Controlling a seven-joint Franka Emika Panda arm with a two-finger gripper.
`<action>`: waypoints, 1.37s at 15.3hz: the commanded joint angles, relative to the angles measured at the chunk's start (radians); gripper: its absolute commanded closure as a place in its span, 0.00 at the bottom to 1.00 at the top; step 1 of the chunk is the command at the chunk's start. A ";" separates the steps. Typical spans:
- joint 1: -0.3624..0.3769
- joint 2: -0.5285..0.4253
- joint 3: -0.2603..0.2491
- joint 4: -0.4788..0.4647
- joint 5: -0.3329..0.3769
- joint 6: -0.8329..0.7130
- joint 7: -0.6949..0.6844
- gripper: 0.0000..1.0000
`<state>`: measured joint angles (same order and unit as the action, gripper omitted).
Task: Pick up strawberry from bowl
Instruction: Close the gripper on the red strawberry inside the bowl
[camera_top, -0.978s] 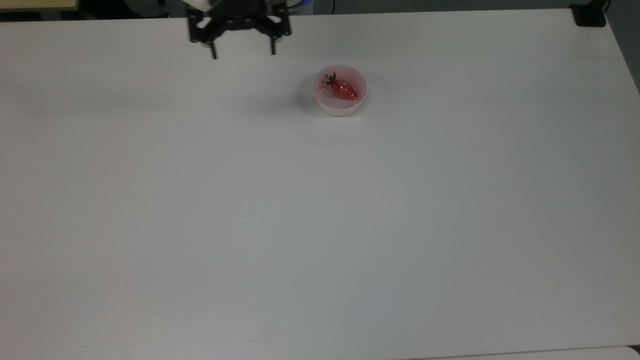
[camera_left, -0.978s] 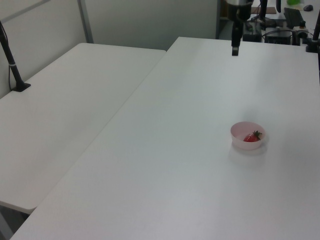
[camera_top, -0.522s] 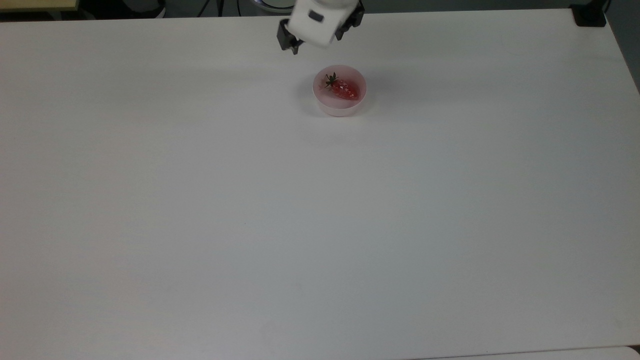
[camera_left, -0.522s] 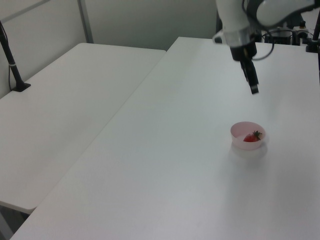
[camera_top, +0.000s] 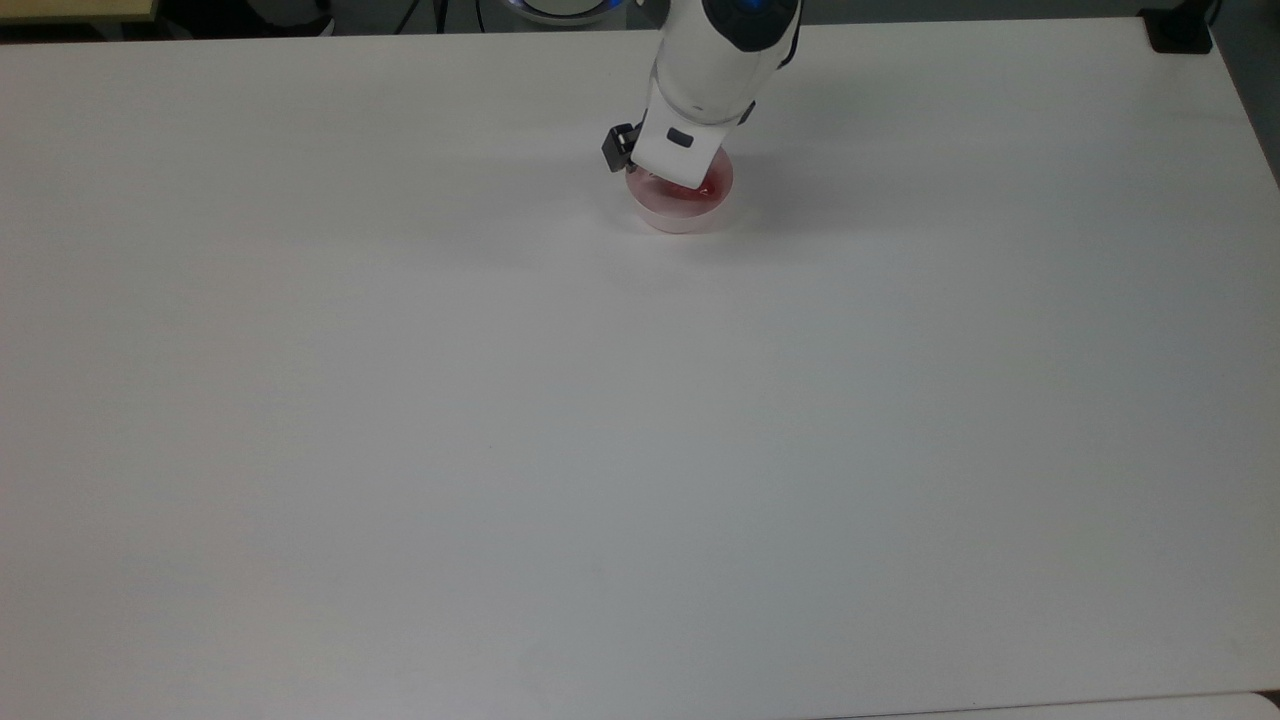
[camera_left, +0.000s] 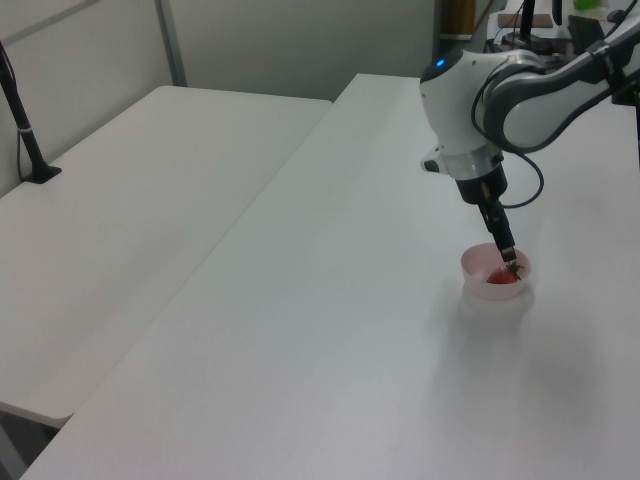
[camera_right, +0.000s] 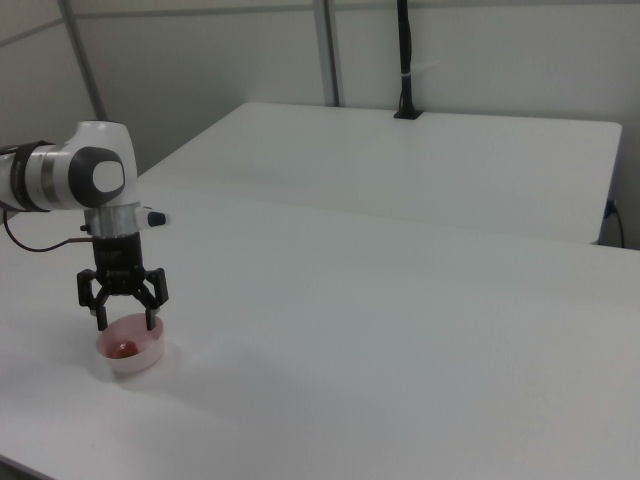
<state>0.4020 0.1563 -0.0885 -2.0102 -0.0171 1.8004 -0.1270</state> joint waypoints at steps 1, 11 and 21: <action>0.040 0.018 -0.007 -0.021 0.005 0.068 0.076 0.11; 0.037 0.071 0.003 -0.038 -0.009 0.070 0.050 0.23; 0.024 0.082 0.003 -0.029 -0.018 0.082 0.010 0.57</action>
<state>0.4256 0.2583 -0.0807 -2.0268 -0.0251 1.8692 -0.0972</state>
